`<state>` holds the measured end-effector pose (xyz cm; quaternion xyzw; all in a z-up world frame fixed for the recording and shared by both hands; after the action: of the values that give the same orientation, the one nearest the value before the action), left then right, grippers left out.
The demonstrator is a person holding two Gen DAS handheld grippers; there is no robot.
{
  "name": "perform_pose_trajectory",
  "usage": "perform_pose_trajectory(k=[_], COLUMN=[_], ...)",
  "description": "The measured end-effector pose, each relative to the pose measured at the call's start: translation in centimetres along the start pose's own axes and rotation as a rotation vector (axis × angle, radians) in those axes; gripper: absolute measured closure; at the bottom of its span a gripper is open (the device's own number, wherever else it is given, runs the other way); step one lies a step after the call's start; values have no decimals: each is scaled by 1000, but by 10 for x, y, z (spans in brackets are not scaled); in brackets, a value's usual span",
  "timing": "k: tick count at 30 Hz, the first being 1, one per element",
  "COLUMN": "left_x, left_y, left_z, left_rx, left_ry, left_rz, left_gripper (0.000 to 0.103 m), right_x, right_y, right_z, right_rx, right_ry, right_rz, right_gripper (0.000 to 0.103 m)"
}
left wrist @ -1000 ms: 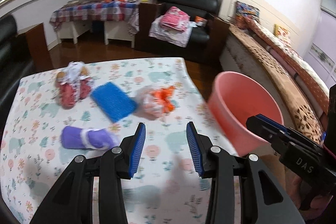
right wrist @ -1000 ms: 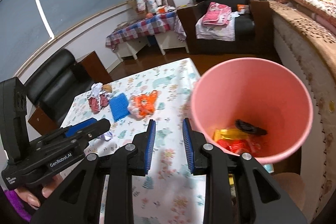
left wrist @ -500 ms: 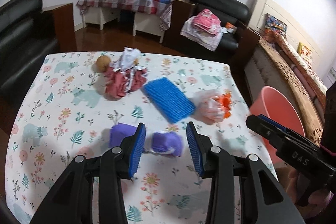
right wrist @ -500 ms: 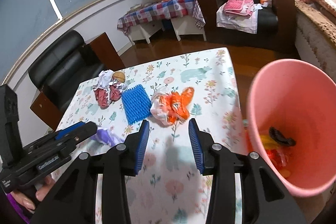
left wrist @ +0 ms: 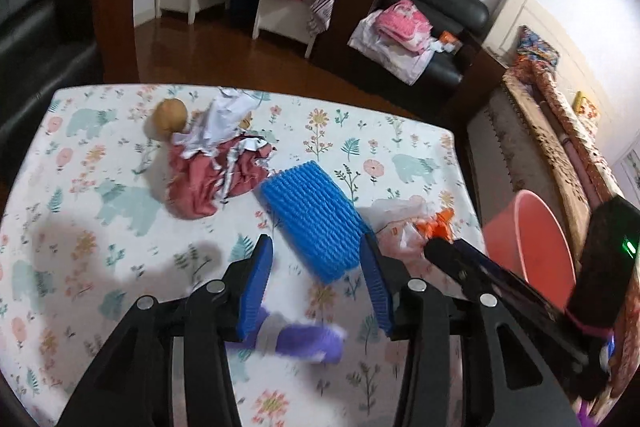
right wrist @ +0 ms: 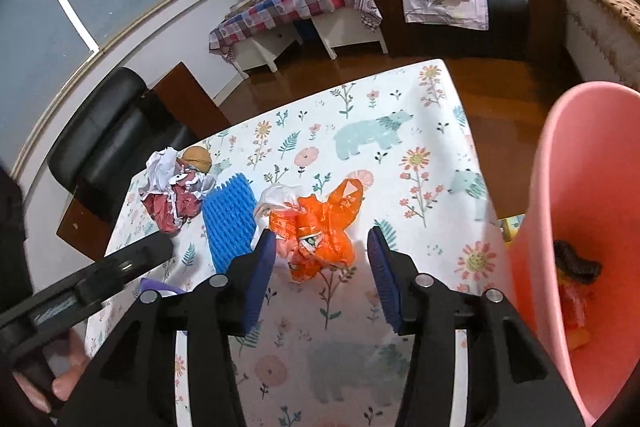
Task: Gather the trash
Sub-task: 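Grasp the blue foam net with the left gripper while the right grasps the orange plastic bag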
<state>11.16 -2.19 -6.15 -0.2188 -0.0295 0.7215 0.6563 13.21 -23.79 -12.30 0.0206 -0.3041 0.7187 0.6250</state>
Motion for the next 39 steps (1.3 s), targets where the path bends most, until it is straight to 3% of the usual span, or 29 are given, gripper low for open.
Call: perform_pose_trajectory(k=[8,10,12,15,25,39], left_x=[3,0,-3,-5,-3,1], left_y=[-21,-24,-24,-22,-12,-5], left_z=[-42,-45,-48,-46,-44,-43], left_rx=[58,62,60,40,32,11], left_ry=[-89,-102,-107,-105,-79,-74], left_rz=[86,72,56,30,-6,-18], left_gripper=[60,69,86,96,97,96], right_x=[-1,0,0,2,8,-3], right_y=[1,3,4,5,-2,-19], right_z=[-2,-2,-2,-4,-16,-14], right_rx=[2,2,5,16,44,59], right_ry=[-21,-24,-31,-49,-40,-180], right_rz=[27,39,51,61,47,-63], right_gripper=[55,55,55,55,54,53])
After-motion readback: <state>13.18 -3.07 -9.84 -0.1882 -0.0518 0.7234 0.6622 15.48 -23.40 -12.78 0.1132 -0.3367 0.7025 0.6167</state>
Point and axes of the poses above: each gripper's, at about its wrist camera, not at the fingertips, and z roughly against the way its jaws point, x to its left, y to its underside, the point moved 2 cm from there along -z, roughly the way its jaws point, and after that the axes turned 15 degrees about x, right-handed, at the moved point
